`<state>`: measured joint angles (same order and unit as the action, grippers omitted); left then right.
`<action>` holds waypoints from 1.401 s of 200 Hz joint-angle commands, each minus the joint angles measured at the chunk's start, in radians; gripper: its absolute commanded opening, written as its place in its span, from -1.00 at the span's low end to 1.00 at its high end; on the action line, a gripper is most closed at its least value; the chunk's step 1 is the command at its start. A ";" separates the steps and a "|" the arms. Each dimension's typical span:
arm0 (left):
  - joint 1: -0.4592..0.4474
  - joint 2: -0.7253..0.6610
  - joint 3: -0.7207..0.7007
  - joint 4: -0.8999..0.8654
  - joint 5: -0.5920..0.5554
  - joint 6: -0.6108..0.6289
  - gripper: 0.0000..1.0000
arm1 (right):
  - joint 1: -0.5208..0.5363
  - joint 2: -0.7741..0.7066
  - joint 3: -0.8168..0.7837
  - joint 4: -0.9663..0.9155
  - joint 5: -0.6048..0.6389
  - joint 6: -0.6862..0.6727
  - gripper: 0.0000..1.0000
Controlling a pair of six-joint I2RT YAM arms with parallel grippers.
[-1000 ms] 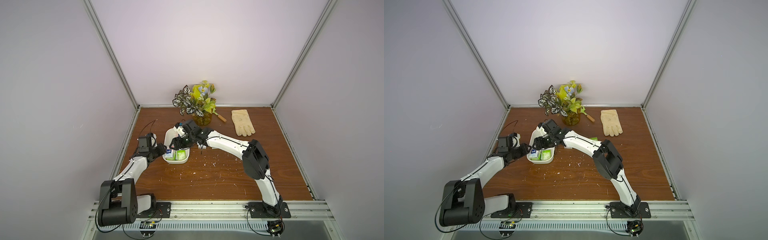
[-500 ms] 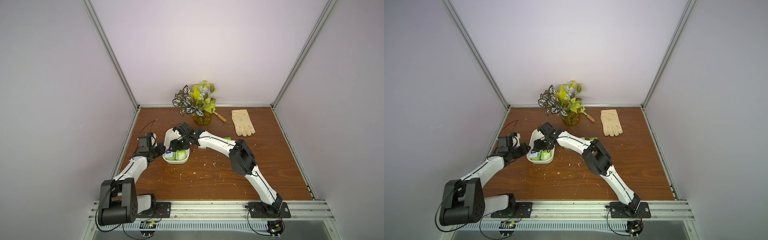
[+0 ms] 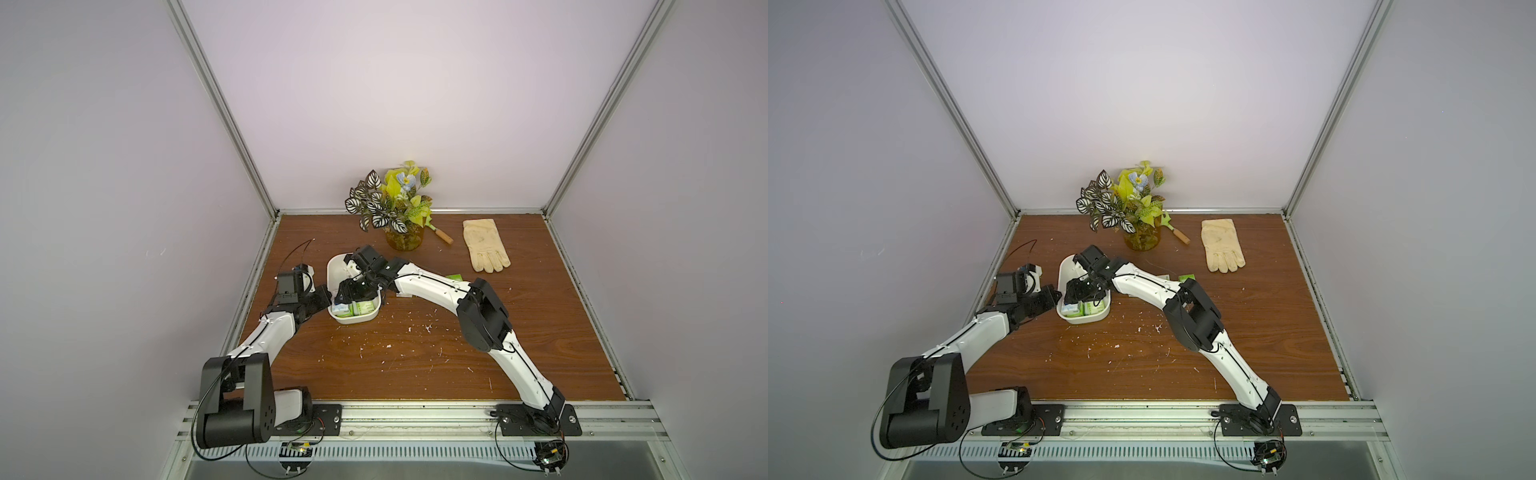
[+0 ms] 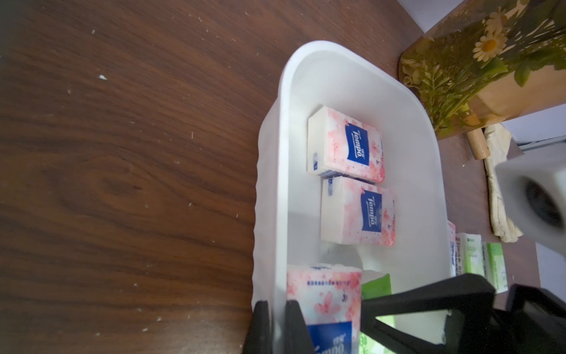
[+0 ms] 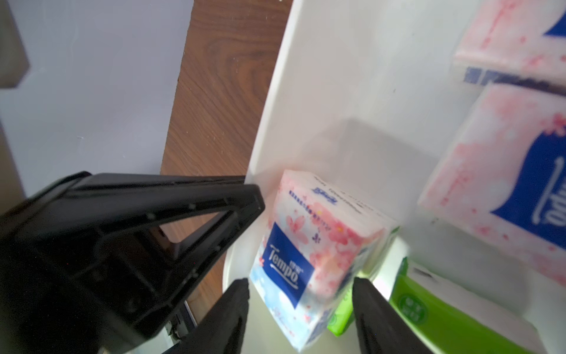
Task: Take the pocket tissues out of the storage box
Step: Pick up the pocket tissues from the storage box.
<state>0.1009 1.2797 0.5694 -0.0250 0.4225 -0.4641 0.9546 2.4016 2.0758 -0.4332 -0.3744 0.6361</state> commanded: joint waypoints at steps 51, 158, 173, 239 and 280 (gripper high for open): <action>0.010 0.017 -0.011 -0.002 0.003 0.001 -0.92 | 0.009 0.049 0.033 0.033 -0.061 0.035 0.23; 0.010 0.020 -0.011 0.000 0.005 0.001 -0.94 | 0.011 -0.034 0.018 0.094 -0.077 0.059 0.04; 0.011 0.020 -0.011 0.000 0.006 0.001 -0.94 | 0.012 -0.040 0.012 0.096 -0.074 0.059 0.03; 0.011 0.023 -0.013 0.003 0.004 0.002 -0.94 | 0.010 -0.074 0.010 0.077 -0.047 0.039 0.03; 0.011 0.018 -0.012 0.001 0.005 0.002 -0.94 | 0.010 -0.065 0.009 0.076 -0.044 0.039 0.02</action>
<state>0.1009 1.2858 0.5694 -0.0139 0.4259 -0.4641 0.9546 2.3955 2.0800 -0.3756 -0.4194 0.6781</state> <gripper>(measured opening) 0.048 0.513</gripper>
